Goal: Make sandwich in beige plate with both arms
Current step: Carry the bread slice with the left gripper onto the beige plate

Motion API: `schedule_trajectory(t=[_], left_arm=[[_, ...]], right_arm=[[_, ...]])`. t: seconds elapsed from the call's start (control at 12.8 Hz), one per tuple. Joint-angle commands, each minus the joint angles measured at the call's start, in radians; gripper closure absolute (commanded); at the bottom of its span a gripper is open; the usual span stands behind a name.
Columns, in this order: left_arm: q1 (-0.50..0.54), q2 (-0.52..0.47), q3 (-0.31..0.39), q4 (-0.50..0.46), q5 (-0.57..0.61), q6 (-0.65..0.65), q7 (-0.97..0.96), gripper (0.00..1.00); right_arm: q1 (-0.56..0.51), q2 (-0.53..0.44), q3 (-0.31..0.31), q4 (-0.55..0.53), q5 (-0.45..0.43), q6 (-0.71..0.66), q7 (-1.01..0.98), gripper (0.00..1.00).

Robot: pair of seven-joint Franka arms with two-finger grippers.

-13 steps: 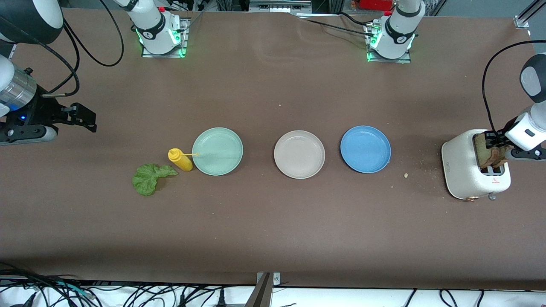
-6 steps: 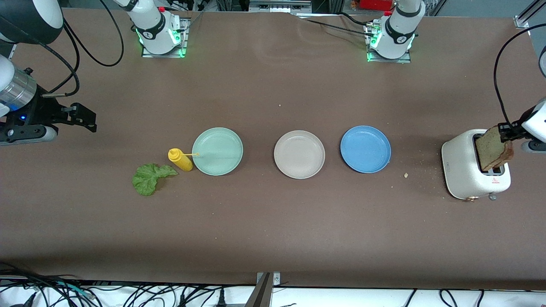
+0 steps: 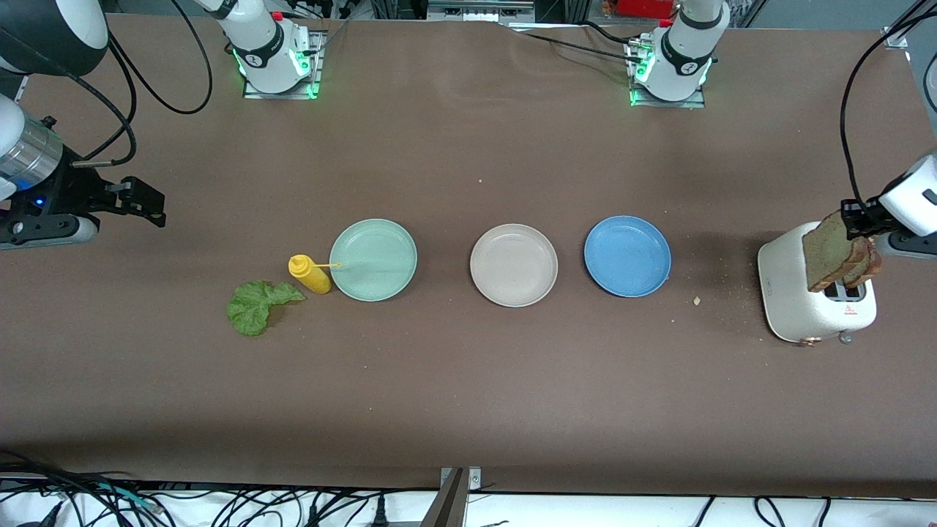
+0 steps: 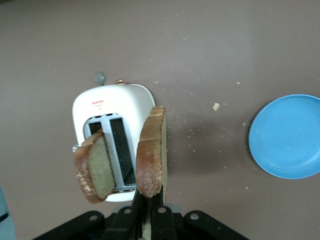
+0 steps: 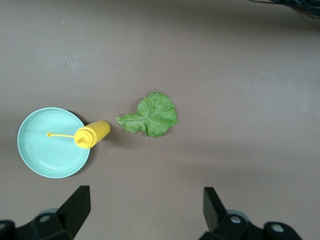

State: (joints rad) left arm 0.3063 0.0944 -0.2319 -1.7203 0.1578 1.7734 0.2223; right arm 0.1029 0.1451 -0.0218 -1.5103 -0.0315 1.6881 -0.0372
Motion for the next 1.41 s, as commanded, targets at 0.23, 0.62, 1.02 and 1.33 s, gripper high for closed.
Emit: schedule_trajectory(t=[0.23, 0.62, 1.02, 1.33], left_arm=[[-0.004, 0.022, -0.052, 0.005, -0.367, -0.060, -0.021, 1.00], [-0.028, 0.169, -0.113, 0.010, -0.642, -0.034, -0.084, 1.00], [-0.172, 0.329, -0.112, 0.010, -0.800, 0.078, -0.086, 1.00], [-0.285, 0.442, -0.113, 0.010, -0.946, 0.205, -0.084, 1.00]], right_arm=[[-0.002, -0.005, 0.002, 0.007, 0.018, -0.007, 0.010, 0.00], [-0.002, -0.005, 0.002, 0.007, 0.016, -0.007, 0.010, 0.00], [-0.002, -0.005, 0.000, 0.009, 0.018, -0.007, 0.010, 0.00], [-0.002, -0.005, 0.000, 0.007, 0.018, -0.007, 0.010, 0.00]])
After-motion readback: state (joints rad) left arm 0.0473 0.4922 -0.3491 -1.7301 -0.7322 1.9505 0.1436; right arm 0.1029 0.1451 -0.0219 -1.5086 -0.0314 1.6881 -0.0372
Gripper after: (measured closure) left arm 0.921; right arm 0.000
